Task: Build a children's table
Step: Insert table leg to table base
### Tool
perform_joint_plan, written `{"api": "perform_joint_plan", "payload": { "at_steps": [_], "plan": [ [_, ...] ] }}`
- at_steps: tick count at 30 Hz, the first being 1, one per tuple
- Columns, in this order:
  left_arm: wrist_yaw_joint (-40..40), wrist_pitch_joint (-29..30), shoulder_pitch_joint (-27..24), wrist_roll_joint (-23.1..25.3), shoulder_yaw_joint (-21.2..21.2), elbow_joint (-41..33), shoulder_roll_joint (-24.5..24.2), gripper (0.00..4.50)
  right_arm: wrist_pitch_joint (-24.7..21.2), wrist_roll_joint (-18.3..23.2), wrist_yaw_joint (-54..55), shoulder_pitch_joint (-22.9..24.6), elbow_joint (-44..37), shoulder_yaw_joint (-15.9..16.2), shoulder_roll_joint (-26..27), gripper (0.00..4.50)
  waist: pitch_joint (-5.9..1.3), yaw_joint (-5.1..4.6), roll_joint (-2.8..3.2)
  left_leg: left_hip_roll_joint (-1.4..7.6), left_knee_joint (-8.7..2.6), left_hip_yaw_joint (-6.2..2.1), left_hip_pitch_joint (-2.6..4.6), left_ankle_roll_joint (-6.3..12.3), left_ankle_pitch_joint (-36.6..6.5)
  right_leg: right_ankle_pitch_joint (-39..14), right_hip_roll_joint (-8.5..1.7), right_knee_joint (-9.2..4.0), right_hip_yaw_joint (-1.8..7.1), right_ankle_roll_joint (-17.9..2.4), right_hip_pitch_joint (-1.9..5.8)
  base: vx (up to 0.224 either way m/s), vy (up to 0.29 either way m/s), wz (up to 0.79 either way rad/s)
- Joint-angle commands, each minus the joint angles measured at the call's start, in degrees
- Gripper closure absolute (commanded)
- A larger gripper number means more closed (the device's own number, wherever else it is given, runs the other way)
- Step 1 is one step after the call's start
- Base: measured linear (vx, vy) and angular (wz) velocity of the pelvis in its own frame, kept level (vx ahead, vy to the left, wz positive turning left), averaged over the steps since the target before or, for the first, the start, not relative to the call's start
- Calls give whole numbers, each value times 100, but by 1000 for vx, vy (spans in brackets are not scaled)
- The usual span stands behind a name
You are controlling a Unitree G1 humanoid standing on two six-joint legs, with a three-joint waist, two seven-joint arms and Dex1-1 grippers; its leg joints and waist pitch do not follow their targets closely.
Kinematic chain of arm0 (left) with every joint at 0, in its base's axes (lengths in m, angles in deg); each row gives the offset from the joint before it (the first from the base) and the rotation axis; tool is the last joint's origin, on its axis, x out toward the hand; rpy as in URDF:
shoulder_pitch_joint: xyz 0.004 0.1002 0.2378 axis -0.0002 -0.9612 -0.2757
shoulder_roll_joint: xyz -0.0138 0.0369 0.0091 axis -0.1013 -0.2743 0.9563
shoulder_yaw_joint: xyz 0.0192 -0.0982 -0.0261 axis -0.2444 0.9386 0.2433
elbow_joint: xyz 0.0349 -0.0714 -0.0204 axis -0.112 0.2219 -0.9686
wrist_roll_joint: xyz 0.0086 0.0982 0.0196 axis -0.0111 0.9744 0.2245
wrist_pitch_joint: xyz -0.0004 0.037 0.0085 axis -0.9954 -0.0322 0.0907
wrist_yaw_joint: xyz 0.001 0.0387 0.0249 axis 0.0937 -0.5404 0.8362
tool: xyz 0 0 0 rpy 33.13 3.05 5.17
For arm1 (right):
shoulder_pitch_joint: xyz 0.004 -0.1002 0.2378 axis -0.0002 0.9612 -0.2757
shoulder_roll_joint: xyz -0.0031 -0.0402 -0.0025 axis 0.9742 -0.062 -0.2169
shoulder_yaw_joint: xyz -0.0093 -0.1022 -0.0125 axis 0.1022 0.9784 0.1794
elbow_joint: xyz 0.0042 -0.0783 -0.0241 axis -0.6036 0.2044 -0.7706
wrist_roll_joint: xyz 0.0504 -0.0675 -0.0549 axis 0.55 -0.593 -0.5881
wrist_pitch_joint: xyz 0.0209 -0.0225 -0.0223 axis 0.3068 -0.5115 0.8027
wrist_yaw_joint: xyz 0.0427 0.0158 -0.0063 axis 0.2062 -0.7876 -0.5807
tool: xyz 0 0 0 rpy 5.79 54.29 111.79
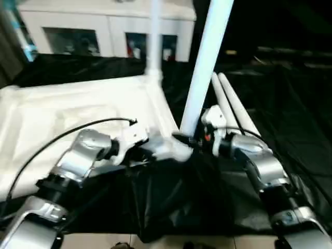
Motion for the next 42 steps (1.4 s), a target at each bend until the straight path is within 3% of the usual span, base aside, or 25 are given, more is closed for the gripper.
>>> {"api": "perform_joint_plan", "payload": {
  "at_steps": [1,2,3,4,5,6,7,8,9,10,11,12,13,14,16,18,20,23,27,33,36,38,40,42],
  "plan": [
    [190,297,226,-104,133,-447,184,450,-452,-530,654,249,928,137,38,261,-118,-48,222,214,-619,-206,184,-292,-4423,-3608,-343,-500,51,-442,103,-57,32,-10],
    [318,438,239,-90,170,-486,241,450,-468,-559,827,197,1026,118,102,261,-54,-90,218,259,-711,-206,200,-306,-4847,-3384,-268,-453,-54,-466,129,-60,14,-4],
    [794,1016,293,1,283,-620,463,450,-571,-574,1387,-27,1389,5,337,261,-52,-48,238,364,-963,-159,-4,-324,-5163,-2804,-183,-5,-44,-507,385,-60,14,-4],
    [794,1016,293,1,283,-620,463,450,-571,-574,1387,-27,1389,5,337,261,-6,86,281,495,-1307,-93,-324,-339,-5375,-2271,-123,690,37,-537,630,-112,-17,1],
    [1043,1295,316,74,338,-692,577,450,-616,-571,1674,-151,1590,-67,459,261,-80,502,261,418,-1343,329,-462,-200,-5014,-1648,-15,1079,276,-403,620,-88,-77,17],
    [1060,1314,317,78,340,-698,585,450,-622,-571,1694,-162,1606,-72,469,261,-131,300,-254,6,-186,292,585,-297,-3159,-4776,-385,-186,638,-81,-411,-88,-77,17],
    [1394,1674,346,162,383,-812,756,450,-721,-569,2102,-364,1922,-175,665,261,-32,243,-122,-157,695,-25,751,-52,-1846,-6333,-1040,-812,637,-386,-665,20,-131,8],
    [1634,1911,357,210,399,-908,874,450,-766,-581,2399,-511,2156,-230,797,262,-132,274,-174,-284,544,-331,-197,194,-400,-5995,-988,-446,909,-436,273,104,-46,-43],
    [1739,2002,353,234,391,-964,931,450,-782,-589,2504,-586,2275,-233,860,262,-181,377,-7,3,-94,-323,-233,-114,-369,-3907,-698,-92,639,-658,391,104,-46,-43],
    [1793,2048,348,247,384,-1000,961,450,-783,-595,2551,-625,2339,-228,891,262,-237,347,72,44,-154,-238,-4,-139,-305,-2710,-472,-51,520,-820,196,65,25,-23],
    [1833,2104,343,257,361,-1031,985,450,-777,-589,2634,-682,2433,-242,935,262,-220,218,64,77,-253,-153,136,-16,-1018,-1544,-268,36,483,-1221,94,-29,-37,26],
    [1871,2122,336,285,336,-1045,998,450,-778,-594,2682,-731,2503,-236,978,262,-216,201,121,107,-301,-72,191,18,-1663,-1640,-301,-32,503,-1451,79,-29,-37,26],
    [1917,2169,333,302,323,-1063,1012,450,-778,-621,2748,-799,2602,-241,1033,262,-182,166,109,96,-322,-65,139,11,-1911,-1933,-321,-67,515,-1441,93,-27,-61,17],
    [1962,2201,332,300,337,-1060,1025,450,-781,-638,2778,-840,2654,-245,1071,262,-152,155,62,70,-341,-65,94,-56,-2274,-3006,-348,-165,504,-1094,111,0,0,0],
    [2010,2229,331,314,338,-1057,1024,450,-774,-666,2794,-885,2715,-251,1105,262,-174,160,29,64,-353,-64,95,-37,-2180,-3309,-376,-216,519,-883,111,0,0,0],
    [2065,2327,321,320,339,-1114,1024,450,-719,-685,2826,-965,2854,-268,1149,262,-204,170,29,86,-388,-43,75,24,-1769,-3106,-374,-237,531,-794,115,0,0,0],
    [2113,2407,318,302,341,-1161,1009,450,-677,-716,2848,-1021,2944,-283,1177,262,-189,149,43,96,-414,-54,30,-4,-1726,-3003,-361,-220,519,-833,136,0,0,0],
    [2142,2403,335,288,341,-1155,975,450,-651,-720,2829,-1057,2984,-284,1195,262,-188,141,60,107,-427,-48,44,-59,-1798,-2850,-345,-227,528,-865,128,0,0,0],
    [2157,2389,363,245,327,-1137,942,450,-591,-771,2775,-1107,3037,-257,1200,262,-188,134,38,105,-426,-33,86,-66,-1968,-3003,-349,-256,548,-836,84,0,0,0],
    [2144,2373,372,204,313,-1125,909,450,-469,-733,2486,-1145,2973,-258,1253,262,-196,139,37,111,-429,-32,81,-36,-1936,-3059,-354,-266,556,-819,79,0,0,0],
    [2117,2360,373,185,310,-1112,891,450,-474,-652,2441,-1186,2937,-333,1264,192,-198,137,45,114,-434,-32,72,-49,-1925,-2987,-349,-256,555,-850,87,0,0,0],
    [2100,2352,374,172,304,-1111,880,450,-466,-645,2430,-1204,2931,-343,1262,189,-222,148,56,128,-426,-18,88,-43,-1880,-2813,-371,-260,569,-912,83,0,0,0],
    [2072,2340,369,148,294,-1126,862,450,-435,-647,2405,-1221,2912,-374,1265,170,-227,139,44,123,-430,-12,46,-30,-1694,-2471,-331,-201,563,-1019,121,0,0,0],
    [1951,2189,348,83,270,-1160,836,450,-380,-625,2300,-1231,2831,-433,1265,141,-246,144,52,127,-409,10,51,5,-1492,-2157,-331,-175,567,-1141,137,0,0,0]
  ]
}}
